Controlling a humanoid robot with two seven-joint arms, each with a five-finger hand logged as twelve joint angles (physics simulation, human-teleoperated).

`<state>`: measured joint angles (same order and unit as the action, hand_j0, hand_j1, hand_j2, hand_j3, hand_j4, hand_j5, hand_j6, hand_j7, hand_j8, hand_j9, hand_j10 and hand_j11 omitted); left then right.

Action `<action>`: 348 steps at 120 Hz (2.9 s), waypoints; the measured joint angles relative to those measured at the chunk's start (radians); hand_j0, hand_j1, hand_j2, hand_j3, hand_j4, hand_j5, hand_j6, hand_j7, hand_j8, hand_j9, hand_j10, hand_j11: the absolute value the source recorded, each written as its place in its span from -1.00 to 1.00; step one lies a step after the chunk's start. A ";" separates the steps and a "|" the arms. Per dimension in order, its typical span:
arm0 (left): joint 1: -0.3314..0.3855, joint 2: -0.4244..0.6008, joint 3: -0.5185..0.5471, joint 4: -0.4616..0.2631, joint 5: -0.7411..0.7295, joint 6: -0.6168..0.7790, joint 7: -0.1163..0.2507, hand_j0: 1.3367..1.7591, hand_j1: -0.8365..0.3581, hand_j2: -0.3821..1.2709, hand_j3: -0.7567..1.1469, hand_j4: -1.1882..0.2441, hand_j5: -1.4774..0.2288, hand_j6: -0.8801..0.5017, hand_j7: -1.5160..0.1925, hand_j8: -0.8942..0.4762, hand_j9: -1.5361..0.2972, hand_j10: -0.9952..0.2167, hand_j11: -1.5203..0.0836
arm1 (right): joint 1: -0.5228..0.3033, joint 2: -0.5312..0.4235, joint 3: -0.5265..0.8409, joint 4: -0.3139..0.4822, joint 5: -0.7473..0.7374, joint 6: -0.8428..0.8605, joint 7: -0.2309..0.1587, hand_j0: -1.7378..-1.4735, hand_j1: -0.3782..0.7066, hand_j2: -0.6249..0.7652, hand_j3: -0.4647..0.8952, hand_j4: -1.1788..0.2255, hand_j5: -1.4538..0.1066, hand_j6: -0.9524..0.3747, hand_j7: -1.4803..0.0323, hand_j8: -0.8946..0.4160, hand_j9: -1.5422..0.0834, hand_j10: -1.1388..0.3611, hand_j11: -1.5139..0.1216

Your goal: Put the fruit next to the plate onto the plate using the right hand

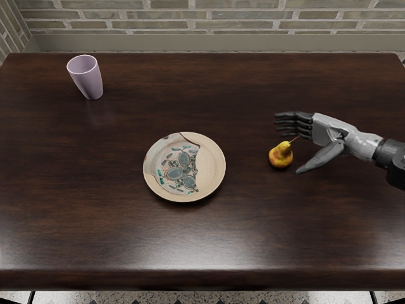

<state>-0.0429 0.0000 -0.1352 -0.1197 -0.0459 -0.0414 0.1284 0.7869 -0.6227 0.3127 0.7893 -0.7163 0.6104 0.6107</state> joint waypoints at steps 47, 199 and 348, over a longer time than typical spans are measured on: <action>0.000 0.000 0.000 0.000 0.000 0.000 0.000 0.52 0.98 -0.54 -0.21 0.66 0.73 0.27 0.77 0.30 0.67 0.64 0.89 | -0.001 0.052 0.001 -0.041 0.001 0.000 0.000 -0.40 -0.37 -0.17 -0.32 0.30 0.43 0.03 0.51 -0.04 0.48 0.17 0.43; 0.000 0.000 -0.001 0.000 0.000 0.000 -0.001 0.52 0.98 -0.54 -0.21 0.66 0.73 0.27 0.77 0.30 0.67 0.64 0.89 | -0.004 0.095 -0.045 -0.076 0.036 -0.029 0.000 -0.39 -0.13 -0.13 -0.32 0.00 0.20 -0.25 0.25 -0.35 0.28 -0.19 0.20; 0.000 0.000 0.000 0.000 0.000 0.000 0.000 0.52 0.98 -0.54 -0.21 0.66 0.73 0.27 0.77 0.30 0.67 0.64 0.89 | 0.035 0.113 -0.076 -0.102 -0.058 -0.033 0.001 -0.25 0.63 -0.16 -0.32 -0.56 -0.57 -0.87 -0.54 -0.48 -0.50 0.18 -0.60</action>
<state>-0.0429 0.0000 -0.1350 -0.1195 -0.0461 -0.0414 0.1282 0.8223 -0.5094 0.2370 0.6874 -0.7741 0.5777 0.6114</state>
